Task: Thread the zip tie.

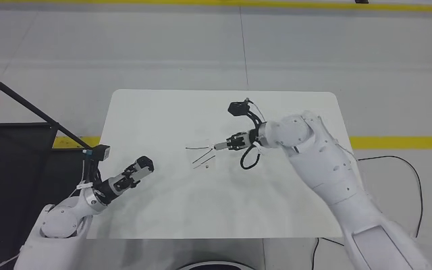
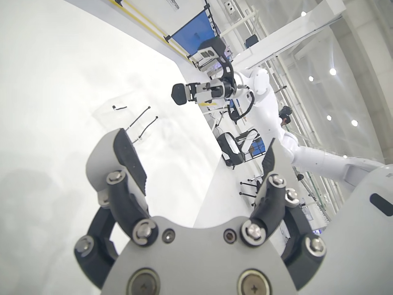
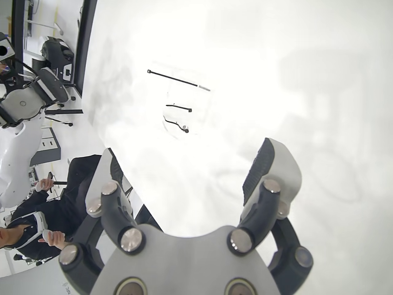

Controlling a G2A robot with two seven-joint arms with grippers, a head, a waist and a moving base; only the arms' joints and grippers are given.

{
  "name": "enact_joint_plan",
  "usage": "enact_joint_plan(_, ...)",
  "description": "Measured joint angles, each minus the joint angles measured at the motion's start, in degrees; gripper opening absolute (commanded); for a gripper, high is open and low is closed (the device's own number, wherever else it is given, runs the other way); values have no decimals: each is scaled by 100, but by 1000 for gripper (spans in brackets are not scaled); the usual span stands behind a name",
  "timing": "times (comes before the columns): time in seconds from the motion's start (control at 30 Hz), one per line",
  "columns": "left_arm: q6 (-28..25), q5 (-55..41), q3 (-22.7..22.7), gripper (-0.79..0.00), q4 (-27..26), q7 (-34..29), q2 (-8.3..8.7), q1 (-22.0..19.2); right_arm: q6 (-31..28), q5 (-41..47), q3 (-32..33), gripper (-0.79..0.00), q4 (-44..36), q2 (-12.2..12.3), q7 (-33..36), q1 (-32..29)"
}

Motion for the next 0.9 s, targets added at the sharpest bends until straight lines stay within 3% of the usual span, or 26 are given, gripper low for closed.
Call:
enact_joint_plan(0.13, -38, 34, 13, 0, 21, 32, 0, 2, 59, 72, -388, -292, 573, -229, -93, 355)
enact_joint_plan(0.3, -34, 31, 12, 0, 19, 31, 0, 2, 102, 152, -762, -446, 1180, -507, -193, 689)
enact_joint_plan(0.9, -34, 31, 12, 0, 19, 31, 0, 2, -197, 161, -1395, -489, 2206, -1147, -259, 1123)
